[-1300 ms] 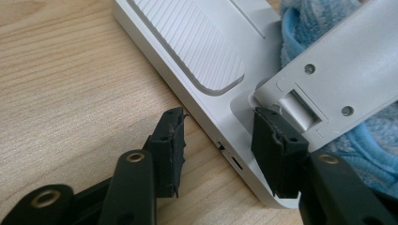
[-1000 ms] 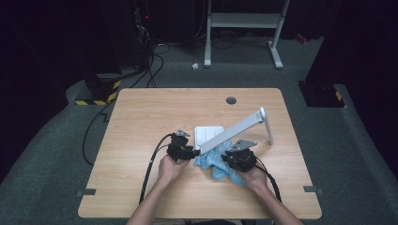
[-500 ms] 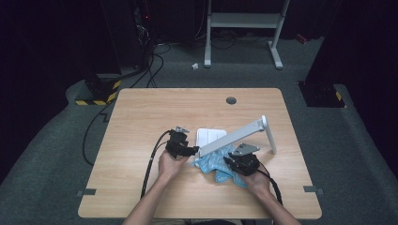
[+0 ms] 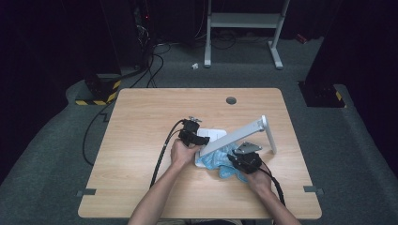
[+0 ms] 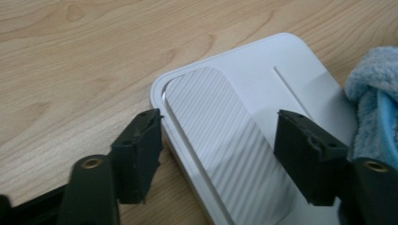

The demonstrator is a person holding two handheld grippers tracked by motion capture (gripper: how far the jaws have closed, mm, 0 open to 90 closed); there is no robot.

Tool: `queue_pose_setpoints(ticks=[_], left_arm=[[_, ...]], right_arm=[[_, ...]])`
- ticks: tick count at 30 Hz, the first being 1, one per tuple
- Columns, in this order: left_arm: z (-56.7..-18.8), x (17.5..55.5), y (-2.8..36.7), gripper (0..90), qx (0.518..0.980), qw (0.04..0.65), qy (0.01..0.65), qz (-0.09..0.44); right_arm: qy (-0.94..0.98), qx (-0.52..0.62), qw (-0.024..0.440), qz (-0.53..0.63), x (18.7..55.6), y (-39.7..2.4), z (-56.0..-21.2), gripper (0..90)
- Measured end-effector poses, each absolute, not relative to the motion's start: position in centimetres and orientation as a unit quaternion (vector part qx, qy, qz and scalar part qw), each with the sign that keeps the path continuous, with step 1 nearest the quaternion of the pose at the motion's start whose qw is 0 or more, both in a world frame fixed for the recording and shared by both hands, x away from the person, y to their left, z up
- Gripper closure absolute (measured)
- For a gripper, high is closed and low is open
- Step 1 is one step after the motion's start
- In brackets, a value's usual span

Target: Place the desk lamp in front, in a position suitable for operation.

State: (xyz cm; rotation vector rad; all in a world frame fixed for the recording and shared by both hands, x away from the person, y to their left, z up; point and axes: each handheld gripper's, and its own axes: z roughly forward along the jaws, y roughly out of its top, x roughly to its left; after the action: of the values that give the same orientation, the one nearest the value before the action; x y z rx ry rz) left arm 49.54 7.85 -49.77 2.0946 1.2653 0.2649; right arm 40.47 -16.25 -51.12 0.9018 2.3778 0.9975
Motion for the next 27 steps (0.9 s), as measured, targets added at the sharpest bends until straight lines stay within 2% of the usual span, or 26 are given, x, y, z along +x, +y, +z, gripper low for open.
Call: queue_pose_setpoints(ticks=[9,11,14,16,19,23,27], left_arm=[[-49.7,49.0,7.7,36.4,0.802,0.328,0.490,0.098],[-49.7,48.5,7.8,36.8,0.800,0.328,0.492,0.100],[-49.7,48.0,7.9,37.0,0.794,0.330,0.501,0.102],[-49.9,47.9,8.1,36.8,0.788,0.334,0.507,0.101],[-50.0,47.9,8.1,36.5,0.788,0.331,0.509,0.105],[-50.0,47.8,8.2,37.2,0.788,0.330,0.509,0.105],[-49.9,47.8,8.2,37.3,0.788,0.329,0.509,0.106]], right_arm=[[0.862,0.306,0.173,0.364,40.1,-16.7,-51.1,70.1],[0.867,0.298,0.176,0.359,39.7,-16.7,-50.9,65.4],[0.861,0.302,0.208,0.352,39.5,-16.6,-50.8,48.5],[0.852,0.319,0.204,0.362,39.6,-16.4,-51.0,45.2],[0.850,0.327,0.176,0.374,39.8,-16.2,-51.0,51.9],[0.860,0.297,0.173,0.378,39.2,-15.6,-50.8,64.3],[0.861,0.274,0.169,0.395,38.6,-15.5,-50.3,69.5]])
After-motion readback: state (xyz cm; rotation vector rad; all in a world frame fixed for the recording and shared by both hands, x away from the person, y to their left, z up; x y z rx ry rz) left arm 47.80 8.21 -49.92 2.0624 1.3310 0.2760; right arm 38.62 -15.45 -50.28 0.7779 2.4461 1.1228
